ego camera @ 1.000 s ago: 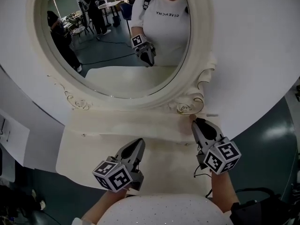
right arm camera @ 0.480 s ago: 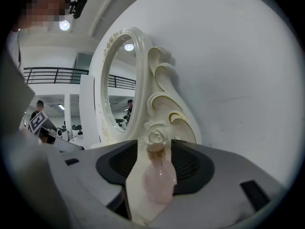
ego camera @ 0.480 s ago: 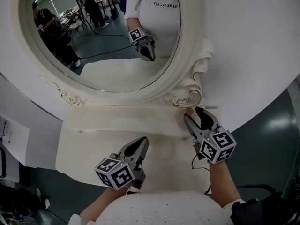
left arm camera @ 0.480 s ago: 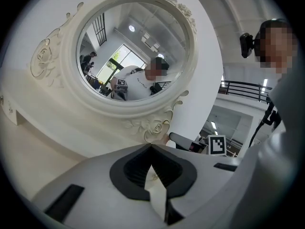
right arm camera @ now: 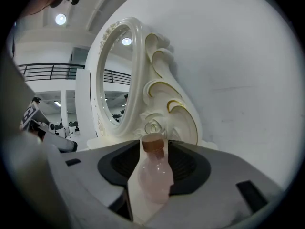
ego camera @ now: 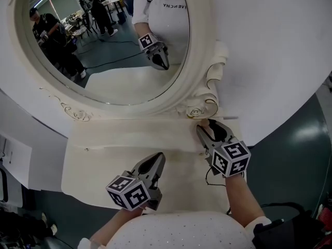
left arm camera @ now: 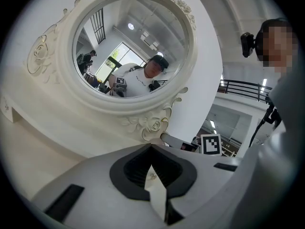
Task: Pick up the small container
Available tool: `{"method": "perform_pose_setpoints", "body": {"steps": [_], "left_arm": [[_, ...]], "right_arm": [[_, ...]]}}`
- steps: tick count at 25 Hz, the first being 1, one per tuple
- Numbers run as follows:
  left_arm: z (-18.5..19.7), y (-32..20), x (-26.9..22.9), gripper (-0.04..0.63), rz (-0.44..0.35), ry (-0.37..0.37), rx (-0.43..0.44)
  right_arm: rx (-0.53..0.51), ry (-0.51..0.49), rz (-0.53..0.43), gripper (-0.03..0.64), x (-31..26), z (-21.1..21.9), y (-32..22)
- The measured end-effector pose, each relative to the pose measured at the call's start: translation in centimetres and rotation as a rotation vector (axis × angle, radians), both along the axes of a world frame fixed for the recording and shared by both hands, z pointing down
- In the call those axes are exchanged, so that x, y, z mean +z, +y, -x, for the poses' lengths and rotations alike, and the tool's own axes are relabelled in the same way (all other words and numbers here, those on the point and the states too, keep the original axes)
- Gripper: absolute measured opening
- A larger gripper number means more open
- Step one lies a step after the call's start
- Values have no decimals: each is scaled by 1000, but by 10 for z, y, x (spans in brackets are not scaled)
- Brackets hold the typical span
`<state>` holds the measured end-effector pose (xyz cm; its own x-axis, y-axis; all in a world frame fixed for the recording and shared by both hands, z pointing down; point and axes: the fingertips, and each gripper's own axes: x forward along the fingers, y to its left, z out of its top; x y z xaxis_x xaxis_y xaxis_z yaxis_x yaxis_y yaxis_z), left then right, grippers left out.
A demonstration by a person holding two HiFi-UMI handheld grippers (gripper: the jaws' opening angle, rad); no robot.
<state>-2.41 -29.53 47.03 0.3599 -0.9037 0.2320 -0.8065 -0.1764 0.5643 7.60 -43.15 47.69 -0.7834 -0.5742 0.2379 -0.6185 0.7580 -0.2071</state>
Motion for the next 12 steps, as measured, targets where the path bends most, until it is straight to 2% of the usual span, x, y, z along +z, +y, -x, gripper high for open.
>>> {"method": "perform_pose_setpoints", "body": {"steps": [6, 9, 12], "left_arm": [[2, 2, 3, 3, 7, 7, -5], [4, 3, 7, 2, 12, 8, -14], [4, 3, 7, 2, 13, 8, -17]], "right_arm": [[4, 37, -36, 184, 3, 5, -1], [2, -2, -12, 160, 2, 7, -4], [-13, -32, 14, 169, 1, 7, -6]]}}
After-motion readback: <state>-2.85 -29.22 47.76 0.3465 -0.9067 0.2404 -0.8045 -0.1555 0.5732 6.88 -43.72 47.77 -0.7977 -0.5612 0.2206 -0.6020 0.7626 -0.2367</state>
